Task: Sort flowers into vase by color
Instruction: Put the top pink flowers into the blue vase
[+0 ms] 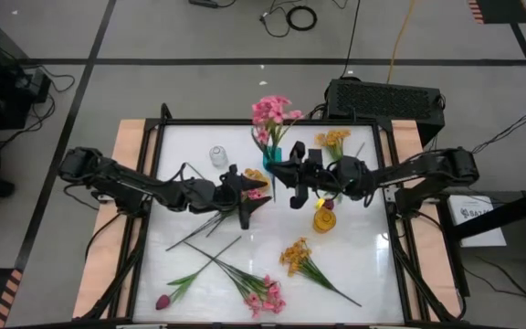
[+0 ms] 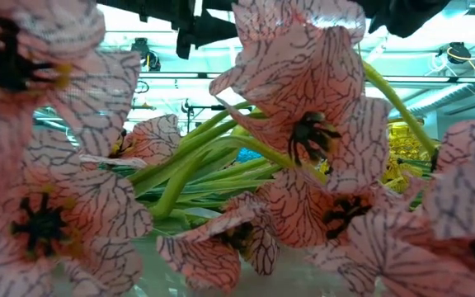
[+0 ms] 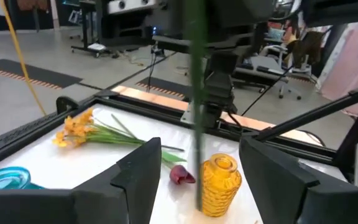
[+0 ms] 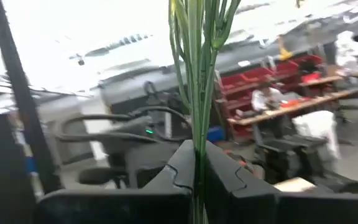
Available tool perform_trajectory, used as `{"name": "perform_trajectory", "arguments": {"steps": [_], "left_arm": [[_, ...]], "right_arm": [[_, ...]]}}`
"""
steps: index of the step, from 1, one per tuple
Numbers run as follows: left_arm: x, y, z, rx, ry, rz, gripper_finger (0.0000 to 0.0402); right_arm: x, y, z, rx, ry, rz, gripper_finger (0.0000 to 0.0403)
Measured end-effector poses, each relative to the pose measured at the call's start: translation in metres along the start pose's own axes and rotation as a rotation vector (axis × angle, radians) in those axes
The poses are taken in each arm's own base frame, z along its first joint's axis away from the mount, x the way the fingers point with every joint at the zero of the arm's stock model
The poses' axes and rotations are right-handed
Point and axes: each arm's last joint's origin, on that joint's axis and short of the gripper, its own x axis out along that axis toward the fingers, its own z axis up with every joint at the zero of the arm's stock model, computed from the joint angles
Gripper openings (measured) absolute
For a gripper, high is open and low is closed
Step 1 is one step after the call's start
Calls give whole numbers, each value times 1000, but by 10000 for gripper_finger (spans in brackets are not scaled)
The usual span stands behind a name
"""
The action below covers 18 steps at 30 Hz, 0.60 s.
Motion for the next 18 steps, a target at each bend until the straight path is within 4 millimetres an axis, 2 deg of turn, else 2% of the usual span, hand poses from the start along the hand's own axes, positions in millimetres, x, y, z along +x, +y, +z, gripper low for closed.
{"name": "perform_trajectory", "arguments": {"steps": [7, 13, 18], "left_arm": [[3, 7, 0, 13, 7, 4, 224], [3, 3, -1, 31, 36, -123, 224], [3, 3, -1, 131, 24, -117, 224]], "right_arm": [[2, -2, -7, 15, -4, 10, 6], [2, -2, -7, 6, -4, 10, 6], [2, -2, -8, -9, 11, 5, 6]]}}
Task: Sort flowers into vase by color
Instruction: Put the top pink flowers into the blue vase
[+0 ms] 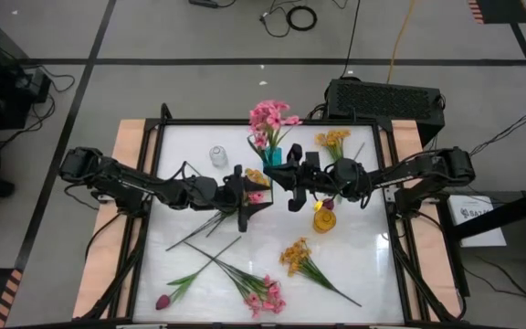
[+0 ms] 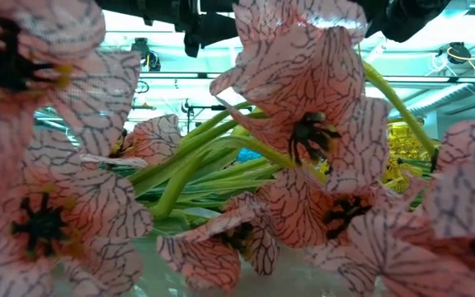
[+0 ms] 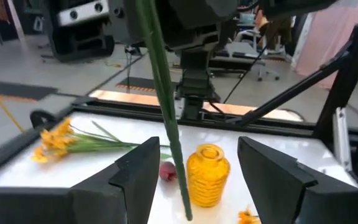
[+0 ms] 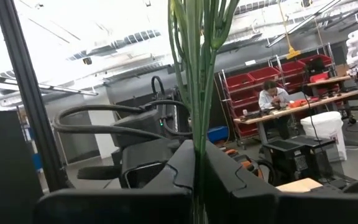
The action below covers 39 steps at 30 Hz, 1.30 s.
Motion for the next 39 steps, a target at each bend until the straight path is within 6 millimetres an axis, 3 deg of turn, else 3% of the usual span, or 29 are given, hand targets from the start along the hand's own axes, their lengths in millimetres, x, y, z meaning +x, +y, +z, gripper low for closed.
{"name": "perform_trajectory", "arguments": {"steps": [11, 21, 28, 39], "left_arm": [[0, 4, 7, -53, -69, 14, 211], [19, 5, -10, -94, -61, 27, 203], [23, 6, -11, -95, -83, 86, 201], [23, 6, -12, -67, -73, 79, 104]], "right_arm": [[0, 0, 1, 3, -10, 3, 6], [0, 0, 2, 4, -17, 5, 6], [0, 0, 1, -22, -9, 2, 8], [0, 0, 0, -26, 0, -1, 11]]}}
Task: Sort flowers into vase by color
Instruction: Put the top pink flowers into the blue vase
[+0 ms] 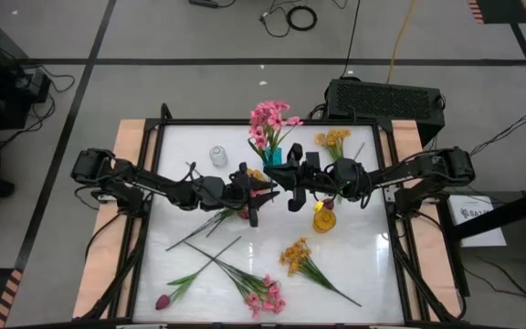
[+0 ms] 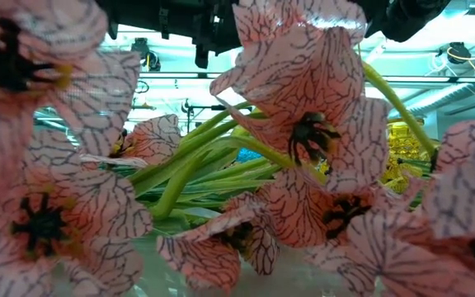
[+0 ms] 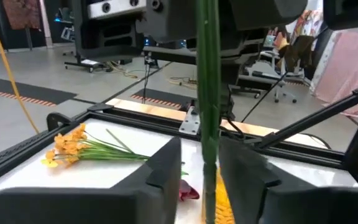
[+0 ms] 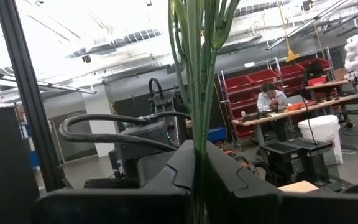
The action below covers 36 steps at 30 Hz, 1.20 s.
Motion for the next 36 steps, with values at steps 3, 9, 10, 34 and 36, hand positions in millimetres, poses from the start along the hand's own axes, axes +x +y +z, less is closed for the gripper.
{"name": "perform_trajectory", "arguments": {"steps": [3, 9, 10, 34, 36], "left_arm": [[0, 0, 0, 4, 5, -17, 69], [0, -1, -1, 20, 19, -46, 13], [0, -1, -1, 20, 19, -47, 13], [-17, 2, 6, 6, 155, -48, 18], [-18, 2, 5, 6, 162, -47, 18]], "right_arm": [[0, 0, 0, -13, 2, -1, 11], [0, 0, 0, -17, 4, 3, 11], [0, 0, 0, -17, 4, 3, 11], [-6, 3, 8, -26, 110, 20, 143], [-6, 3, 8, -28, 118, 18, 142]]}}
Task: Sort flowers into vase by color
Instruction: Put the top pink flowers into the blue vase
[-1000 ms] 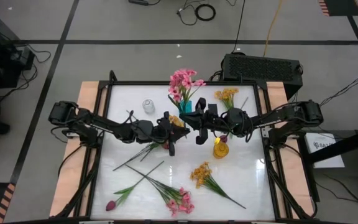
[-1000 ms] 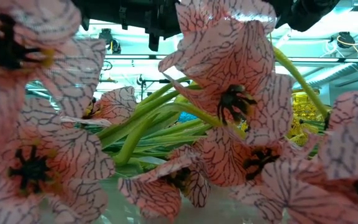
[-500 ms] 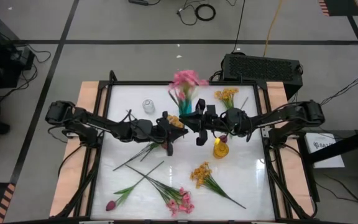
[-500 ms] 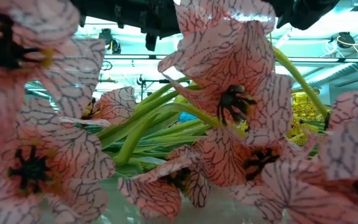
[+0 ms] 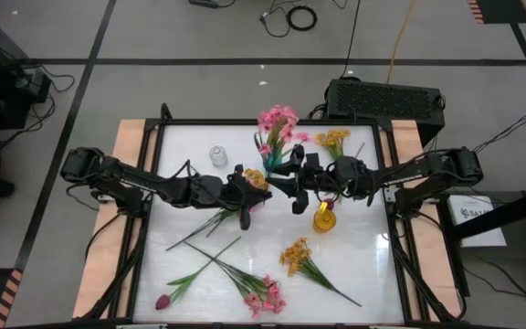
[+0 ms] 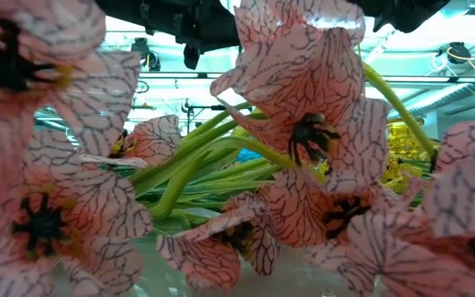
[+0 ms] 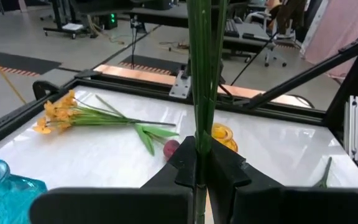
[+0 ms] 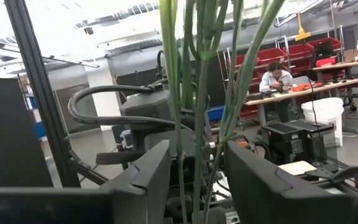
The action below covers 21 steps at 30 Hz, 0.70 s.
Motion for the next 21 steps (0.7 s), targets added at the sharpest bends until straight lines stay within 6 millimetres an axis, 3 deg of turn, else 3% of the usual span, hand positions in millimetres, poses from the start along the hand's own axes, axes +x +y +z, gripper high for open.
{"name": "perform_trajectory", "arguments": {"steps": [6, 12, 21], "left_arm": [[0, -2, 0, -2, -6, -6, 18], [0, -1, 0, -2, 0, 2, 33], [-5, -3, -5, -32, 60, 46, 119]], "right_arm": [[0, -5, 0, -6, 12, -17, 103], [0, -7, 0, -16, 13, -21, 13], [-3, -14, 5, -36, 39, -55, 4]]}}
